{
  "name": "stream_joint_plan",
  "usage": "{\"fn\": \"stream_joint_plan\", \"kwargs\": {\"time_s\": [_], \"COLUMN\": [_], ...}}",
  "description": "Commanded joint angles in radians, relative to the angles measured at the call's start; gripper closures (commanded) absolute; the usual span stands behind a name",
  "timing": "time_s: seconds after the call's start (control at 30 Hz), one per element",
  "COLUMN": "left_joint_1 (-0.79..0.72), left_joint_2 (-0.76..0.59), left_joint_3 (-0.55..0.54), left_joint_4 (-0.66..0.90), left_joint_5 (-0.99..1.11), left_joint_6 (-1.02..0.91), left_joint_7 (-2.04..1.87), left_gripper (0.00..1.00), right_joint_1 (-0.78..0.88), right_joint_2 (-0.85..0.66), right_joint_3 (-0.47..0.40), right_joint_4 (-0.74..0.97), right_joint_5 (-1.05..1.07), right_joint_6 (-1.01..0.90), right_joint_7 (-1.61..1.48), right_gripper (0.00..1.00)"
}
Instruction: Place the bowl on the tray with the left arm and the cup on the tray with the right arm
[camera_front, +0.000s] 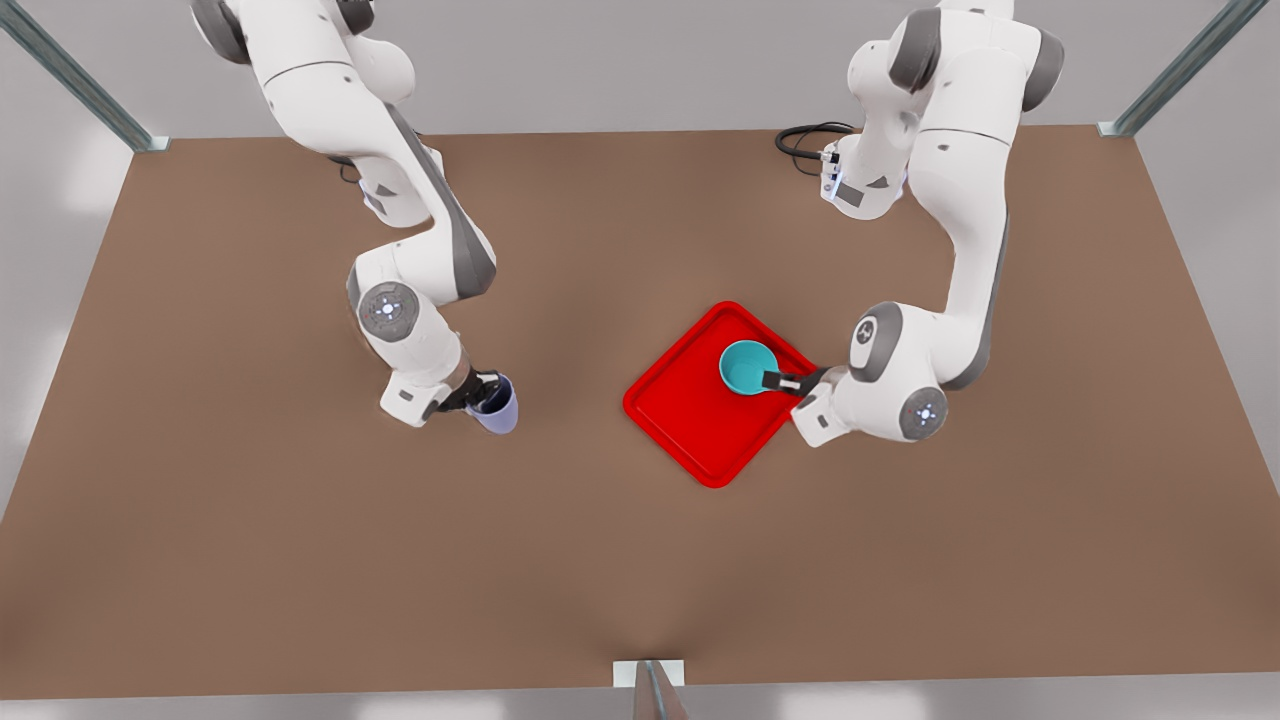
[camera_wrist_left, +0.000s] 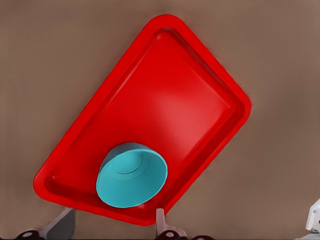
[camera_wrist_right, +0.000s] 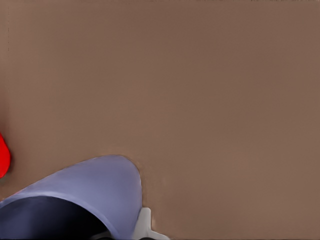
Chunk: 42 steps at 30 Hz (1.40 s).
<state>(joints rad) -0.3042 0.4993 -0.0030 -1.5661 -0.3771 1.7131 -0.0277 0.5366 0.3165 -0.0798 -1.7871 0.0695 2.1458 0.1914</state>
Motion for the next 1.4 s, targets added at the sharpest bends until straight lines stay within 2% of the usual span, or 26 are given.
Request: {"fn": "stream_joint_plan", "kwargs": {"time_s": [0.0, 0.1, 0.17, 0.27, 0.33, 0.93, 0.97, 1.0, 1.03, 1.07, 1.1, 1.13, 1.17, 1.2, 1.37], "left_joint_1": [0.001, 0.001, 0.02, 0.109, 0.117, 0.113, 0.114, 0.113, 0.113, 0.111, 0.111, 0.111, 0.111, 0.111, 0.109], "left_joint_2": [-0.016, -0.102, -0.196, -0.22, -0.185, -0.182, -0.182, -0.183, -0.183, -0.186, -0.188, -0.189, -0.191, -0.191, -0.199], "left_joint_3": [0.011, 0.118, 0.118, 0.067, 0.067, 0.07, 0.07, 0.069, 0.07, 0.07, 0.07, 0.07, 0.07, 0.07, 0.069], "left_joint_4": [0.027, 0.081, 0.093, 0.129, 0.17, 0.164, 0.164, 0.163, 0.164, 0.163, 0.164, 0.164, 0.164, 0.164, 0.169], "left_joint_5": [0.194, 0.345, 0.388, 0.4, 0.397, 0.394, 0.391, 0.391, 0.391, 0.391, 0.391, 0.391, 0.391, 0.392, 0.391], "left_joint_6": [-0.006, -0.059, -0.062, -0.112, -0.11, -0.167, -0.167, -0.168, -0.17, -0.174, -0.178, -0.179, -0.179, -0.179, -0.191], "left_joint_7": [-0.023, -0.032, -0.026, -0.003, -0.003, -0.014, -0.014, -0.014, -0.015, -0.015, -0.017, -0.017, -0.018, -0.018, -0.032], "left_gripper": [0.0, 0.0, 0.0, 0.0, 0.0, 0.0, 0.0, 0.0, 0.0, 0.0, 0.0, 0.0, 0.0, 0.0, 0.0], "right_joint_1": [0.0, 0.057, 0.063, 0.143, 0.143, 0.241, 0.243, 0.243, 0.243, 0.243, 0.243, 0.243, 0.244, 0.243, 0.244], "right_joint_2": [0.035, 0.187, 0.265, 0.363, 0.381, 0.53, 0.53, 0.532, 0.535, 0.535, 0.535, 0.535, 0.533, 0.533, 0.504], "right_joint_3": [0.012, 0.051, 0.124, 0.123, 0.12, 0.117, 0.117, 0.117, 0.118, 0.117, 0.117, 0.118, 0.117, 0.117, 0.114], "right_joint_4": [0.052, 0.262, 0.351, 0.46, 0.465, 0.543, 0.543, 0.543, 0.543, 0.543, 0.543, 0.543, 0.542, 0.542, 0.532], "right_joint_5": [-0.01, -0.007, -0.005, -0.007, -0.008, -0.007, -0.007, -0.007, -0.007, -0.007, -0.005, -0.007, -0.007, -0.007, -0.013], "right_joint_6": [-0.01, -0.058, -0.057, -0.061, -0.046, 0.039, 0.039, 0.039, 0.039, 0.039, 0.037, 0.039, 0.039, 0.039, 0.025], "right_joint_7": [0.057, 0.283, 0.404, 0.502, 0.505, 0.629, 0.629, 0.648, 0.652, 0.651, 0.651, 0.651, 0.651, 0.651, 0.663], "right_gripper": [0.79, 0.79, 0.79, 0.79, 0.79, 0.79, 0.68, 0.63, 0.51, 0.48, 0.36, 0.3, 0.13, 0.06, 0.04]}}
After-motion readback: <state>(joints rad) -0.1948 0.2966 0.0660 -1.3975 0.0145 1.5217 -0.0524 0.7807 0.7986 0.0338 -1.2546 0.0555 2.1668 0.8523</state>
